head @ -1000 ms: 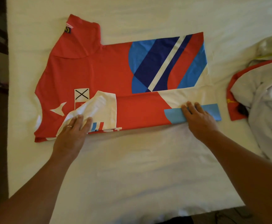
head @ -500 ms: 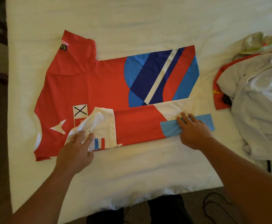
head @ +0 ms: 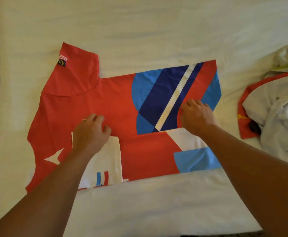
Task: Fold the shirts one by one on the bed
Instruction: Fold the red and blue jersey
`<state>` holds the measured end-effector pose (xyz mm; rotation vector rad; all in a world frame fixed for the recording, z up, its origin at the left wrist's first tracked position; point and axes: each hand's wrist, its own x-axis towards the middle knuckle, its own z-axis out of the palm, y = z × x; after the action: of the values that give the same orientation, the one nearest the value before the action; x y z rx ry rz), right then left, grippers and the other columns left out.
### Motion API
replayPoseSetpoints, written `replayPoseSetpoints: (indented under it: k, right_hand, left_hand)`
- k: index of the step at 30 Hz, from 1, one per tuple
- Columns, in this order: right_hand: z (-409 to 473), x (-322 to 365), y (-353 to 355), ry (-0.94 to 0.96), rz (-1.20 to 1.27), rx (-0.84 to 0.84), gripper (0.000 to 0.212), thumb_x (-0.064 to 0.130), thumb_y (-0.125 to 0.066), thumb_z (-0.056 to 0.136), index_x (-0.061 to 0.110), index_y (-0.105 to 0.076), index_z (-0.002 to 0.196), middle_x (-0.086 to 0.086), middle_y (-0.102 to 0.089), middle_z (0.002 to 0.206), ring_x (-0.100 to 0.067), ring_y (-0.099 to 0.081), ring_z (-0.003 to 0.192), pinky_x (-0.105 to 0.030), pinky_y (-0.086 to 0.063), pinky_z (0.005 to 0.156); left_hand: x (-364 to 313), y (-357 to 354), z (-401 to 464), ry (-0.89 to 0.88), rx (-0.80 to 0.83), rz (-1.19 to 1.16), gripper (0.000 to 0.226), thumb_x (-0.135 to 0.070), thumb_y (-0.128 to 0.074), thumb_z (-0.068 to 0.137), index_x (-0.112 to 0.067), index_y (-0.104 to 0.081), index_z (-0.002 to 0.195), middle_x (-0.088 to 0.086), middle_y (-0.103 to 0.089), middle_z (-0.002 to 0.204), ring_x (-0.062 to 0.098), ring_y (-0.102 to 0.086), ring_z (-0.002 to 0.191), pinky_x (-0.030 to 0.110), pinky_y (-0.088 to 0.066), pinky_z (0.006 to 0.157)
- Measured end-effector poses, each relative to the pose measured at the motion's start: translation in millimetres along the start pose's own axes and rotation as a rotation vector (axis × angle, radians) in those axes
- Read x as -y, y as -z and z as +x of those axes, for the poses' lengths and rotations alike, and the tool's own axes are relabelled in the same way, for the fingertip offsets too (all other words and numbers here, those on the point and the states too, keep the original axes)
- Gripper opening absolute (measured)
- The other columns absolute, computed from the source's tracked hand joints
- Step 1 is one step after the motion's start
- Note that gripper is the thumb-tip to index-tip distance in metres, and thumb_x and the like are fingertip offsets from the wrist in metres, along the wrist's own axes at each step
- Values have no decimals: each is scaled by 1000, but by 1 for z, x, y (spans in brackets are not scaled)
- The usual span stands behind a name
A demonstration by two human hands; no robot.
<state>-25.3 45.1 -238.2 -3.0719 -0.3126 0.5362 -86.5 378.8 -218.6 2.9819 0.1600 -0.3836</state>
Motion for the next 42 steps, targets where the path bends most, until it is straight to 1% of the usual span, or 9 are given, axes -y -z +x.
replayPoseSetpoints:
  k: [6, 10, 13, 18, 24, 28, 32, 39, 42]
  right_hand:
    - [85, -12, 20, -58, 16, -97, 23, 6, -54, 92, 9, -62, 113, -12, -58, 116, -33, -58, 97, -38, -39, 69]
    - [117, -25, 24, -99, 20, -65, 46, 7, -56, 92, 13, -50, 138, -12, -43, 145, -32, -57, 103, -37, -40, 66]
    - [128, -31, 22, -101, -3, -42, 60, 12, -58, 93, 17, -36, 149, -11, -34, 152, -31, -56, 105, -36, -42, 64]
    - [131, -31, 20, -131, -10, -114, 40, 14, -56, 93, 12, -49, 133, -14, -49, 130, -34, -56, 102, -38, -41, 67]
    - [103, -38, 26, -161, 0, -156, 19, 9, -57, 92, 5, -61, 110, -16, -49, 120, -39, -55, 99, -44, -44, 70]
    - [69, -44, 19, -201, 53, -213, 20, 4, -52, 91, 4, -64, 108, -17, -54, 118, -42, -56, 100, -41, -36, 69]
    - [15, -47, 6, -249, 129, -209, 24, 0, -56, 85, 2, -61, 108, -19, -54, 117, -44, -54, 104, -45, -42, 72]
    - [-59, -47, -21, -311, 201, -264, 10, -8, -60, 78, 1, -57, 81, -20, -57, 94, -44, -58, 86, -45, -46, 61]
    - [-76, -50, -26, -290, 153, -257, 11, -9, -61, 75, 0, -56, 76, -20, -57, 87, -44, -58, 89, -43, -42, 59]
  left_hand:
    - [-10, 8, 90, -26, -46, 21, 44, -17, -64, 86, -13, -60, 129, 12, -54, 129, 42, -58, 106, 51, -52, 79]
    - [-10, 6, 130, -66, -26, 127, 58, -13, -62, 88, -15, -49, 144, 11, -46, 147, 43, -53, 118, 52, -48, 88]
    - [-9, 2, 145, -56, 8, 225, 60, -15, -59, 91, -19, -42, 148, 10, -47, 147, 42, -48, 124, 52, -45, 92]
    - [-9, 3, 145, -66, -61, 330, 40, -20, -64, 90, -14, -55, 129, 17, -54, 118, 42, -48, 109, 50, -43, 82]
    - [-7, 7, 119, -63, -209, 274, 21, -11, -64, 88, -6, -61, 108, 20, -53, 103, 43, -50, 98, 51, -40, 74]
    - [-2, 11, 84, -82, -279, 268, 13, -10, -64, 87, -8, -60, 99, 18, -54, 97, 41, -52, 92, 50, -37, 70]
    - [1, 9, 31, -80, -301, 238, 12, -10, -67, 86, -11, -64, 98, 15, -58, 94, 39, -53, 89, 48, -36, 70]
    - [2, -11, -44, -129, -218, 215, 16, -21, -68, 91, -7, -70, 101, 14, -69, 94, 37, -58, 86, 44, -41, 72]
    - [3, -21, -59, -155, -207, 240, 16, -22, -70, 91, -8, -72, 99, 13, -67, 96, 37, -56, 88, 45, -40, 73]
